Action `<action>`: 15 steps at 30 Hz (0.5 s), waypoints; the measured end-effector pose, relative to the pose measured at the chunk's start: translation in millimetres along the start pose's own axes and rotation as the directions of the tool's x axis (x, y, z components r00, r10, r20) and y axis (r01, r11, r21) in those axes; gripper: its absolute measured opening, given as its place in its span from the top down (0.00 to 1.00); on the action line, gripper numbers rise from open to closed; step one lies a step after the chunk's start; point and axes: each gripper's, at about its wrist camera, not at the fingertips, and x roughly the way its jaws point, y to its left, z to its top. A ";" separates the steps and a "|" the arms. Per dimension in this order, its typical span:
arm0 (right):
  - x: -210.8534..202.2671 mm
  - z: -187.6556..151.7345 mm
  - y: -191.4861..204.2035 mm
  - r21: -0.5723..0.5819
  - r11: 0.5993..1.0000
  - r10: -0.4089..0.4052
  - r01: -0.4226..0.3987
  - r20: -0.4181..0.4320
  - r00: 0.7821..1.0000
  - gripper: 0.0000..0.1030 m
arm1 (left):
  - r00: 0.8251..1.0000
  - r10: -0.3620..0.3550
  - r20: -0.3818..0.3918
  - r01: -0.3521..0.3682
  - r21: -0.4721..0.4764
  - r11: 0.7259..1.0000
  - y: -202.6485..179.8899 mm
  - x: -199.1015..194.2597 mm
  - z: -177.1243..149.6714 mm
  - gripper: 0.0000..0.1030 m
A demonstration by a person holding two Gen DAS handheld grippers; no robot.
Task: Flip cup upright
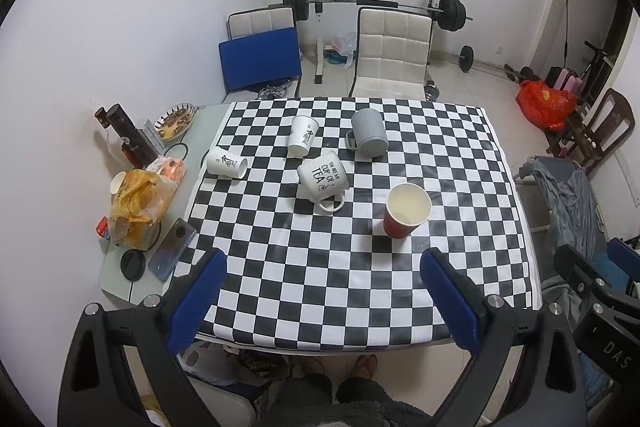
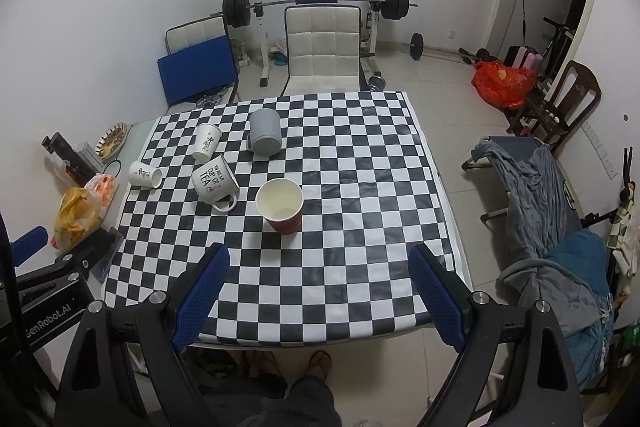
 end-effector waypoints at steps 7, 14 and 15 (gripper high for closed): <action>-1.0 1.0 -4.1 -0.002 1.000 -0.010 0.010 0.012 1.000 0.10 | 1.000 -0.001 0.008 0.002 -0.007 1.000 -3.6 -4.5 3.1 0.04; -3.7 1.9 -7.0 -0.001 1.000 -0.011 0.011 0.017 1.000 0.10 | 1.000 -0.002 0.010 0.002 -0.010 1.000 -4.9 -5.9 3.9 0.04; -4.4 1.6 -7.6 -0.001 1.000 -0.011 0.011 0.018 1.000 0.10 | 1.000 -0.001 0.011 0.002 -0.009 1.000 -5.5 -5.9 4.1 0.04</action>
